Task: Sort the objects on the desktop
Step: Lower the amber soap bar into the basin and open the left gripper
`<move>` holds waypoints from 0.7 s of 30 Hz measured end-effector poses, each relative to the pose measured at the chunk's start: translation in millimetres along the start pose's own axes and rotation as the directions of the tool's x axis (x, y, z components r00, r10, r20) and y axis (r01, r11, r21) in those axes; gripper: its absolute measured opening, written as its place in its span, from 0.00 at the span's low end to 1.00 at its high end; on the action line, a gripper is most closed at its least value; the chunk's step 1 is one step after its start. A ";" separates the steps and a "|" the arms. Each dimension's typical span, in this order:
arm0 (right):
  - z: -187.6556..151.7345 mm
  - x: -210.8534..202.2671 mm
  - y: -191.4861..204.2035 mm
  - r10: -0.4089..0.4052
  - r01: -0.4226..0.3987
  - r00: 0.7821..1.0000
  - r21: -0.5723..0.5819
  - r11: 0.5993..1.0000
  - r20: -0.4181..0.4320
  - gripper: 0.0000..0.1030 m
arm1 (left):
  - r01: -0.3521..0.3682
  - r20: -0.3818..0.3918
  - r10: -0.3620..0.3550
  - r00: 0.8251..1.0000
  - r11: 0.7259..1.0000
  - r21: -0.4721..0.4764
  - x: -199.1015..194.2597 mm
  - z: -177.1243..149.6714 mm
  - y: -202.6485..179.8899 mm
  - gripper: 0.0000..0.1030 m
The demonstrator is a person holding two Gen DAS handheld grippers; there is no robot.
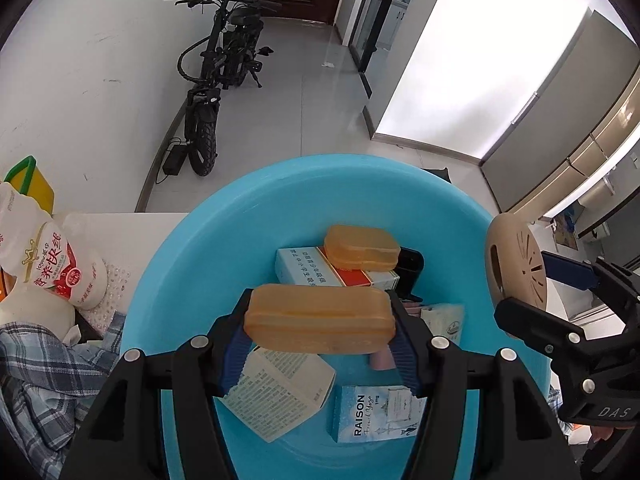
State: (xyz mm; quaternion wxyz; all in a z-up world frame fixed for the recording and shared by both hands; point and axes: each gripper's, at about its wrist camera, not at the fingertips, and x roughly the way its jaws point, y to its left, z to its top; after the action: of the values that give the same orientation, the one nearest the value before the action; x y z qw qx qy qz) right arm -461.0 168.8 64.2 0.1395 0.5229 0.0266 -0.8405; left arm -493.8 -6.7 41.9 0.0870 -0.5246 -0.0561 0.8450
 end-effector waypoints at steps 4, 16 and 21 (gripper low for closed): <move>-1.5 2.0 -2.6 -0.001 0.001 1.000 0.007 1.000 -0.003 0.74 | -0.005 -0.001 0.005 1.000 1.000 0.004 1.1 -1.6 1.0 0.62; -5.5 10.1 -3.5 -0.022 0.022 1.000 0.001 1.000 -0.017 0.74 | -0.012 -0.017 0.012 1.000 1.000 0.004 10.4 -8.2 3.7 0.62; -7.7 11.6 -4.5 -0.022 0.022 1.000 -0.005 1.000 -0.020 0.74 | 0.038 0.070 -0.036 0.997 0.999 -0.025 0.0 -6.0 6.2 0.72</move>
State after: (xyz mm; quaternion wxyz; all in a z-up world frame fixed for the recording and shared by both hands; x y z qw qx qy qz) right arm -460.4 172.2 50.0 0.1311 0.5308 0.0357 -0.8366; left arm -488.9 -12.7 38.1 0.0939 -0.4951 -0.0800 0.8601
